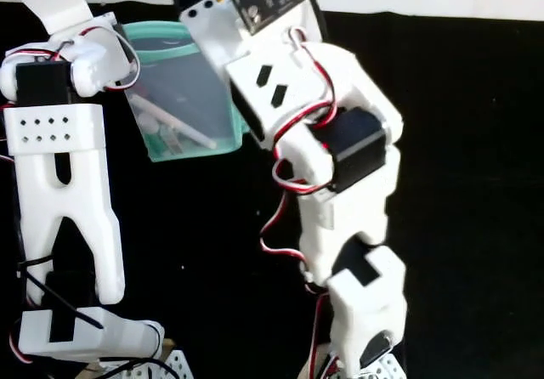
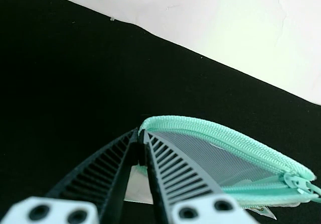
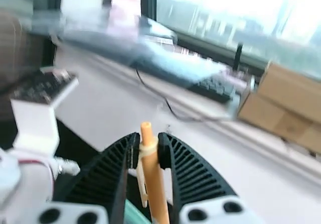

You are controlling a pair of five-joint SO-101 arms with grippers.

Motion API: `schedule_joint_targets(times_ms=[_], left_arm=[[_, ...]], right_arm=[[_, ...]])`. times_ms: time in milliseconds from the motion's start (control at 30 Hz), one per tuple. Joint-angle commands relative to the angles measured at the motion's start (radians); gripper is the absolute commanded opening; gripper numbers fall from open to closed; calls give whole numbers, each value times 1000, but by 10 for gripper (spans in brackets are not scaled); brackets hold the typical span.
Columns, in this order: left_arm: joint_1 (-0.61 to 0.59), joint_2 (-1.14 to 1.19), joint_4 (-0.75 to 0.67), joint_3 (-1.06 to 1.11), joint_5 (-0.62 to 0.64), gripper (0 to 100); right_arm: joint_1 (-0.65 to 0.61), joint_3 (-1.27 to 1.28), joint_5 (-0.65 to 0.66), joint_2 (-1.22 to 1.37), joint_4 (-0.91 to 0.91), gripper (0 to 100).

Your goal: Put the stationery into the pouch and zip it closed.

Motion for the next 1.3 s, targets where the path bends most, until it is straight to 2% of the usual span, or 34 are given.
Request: schedule_joint_targets(times_ms=[0,367,700,800,1033,1267], left_arm=[[12,104,15,28,3,6],[13,104,12,28,3,6],[36,104,17,30,3,6],[35,104,17,30,3,6],[31,104,17,30,3,6],[31,104,17,30,3,6]], right_arm=[[-38,-113,-6,41,-50,7],[-71,-183,-8,170,-211,7],[-79,-185,-14,205,-252,7],[-84,-188,-80,225,-252,7],[-105,-189,-86,282,-243,7],[-73,-188,-86,309,-119,7]])
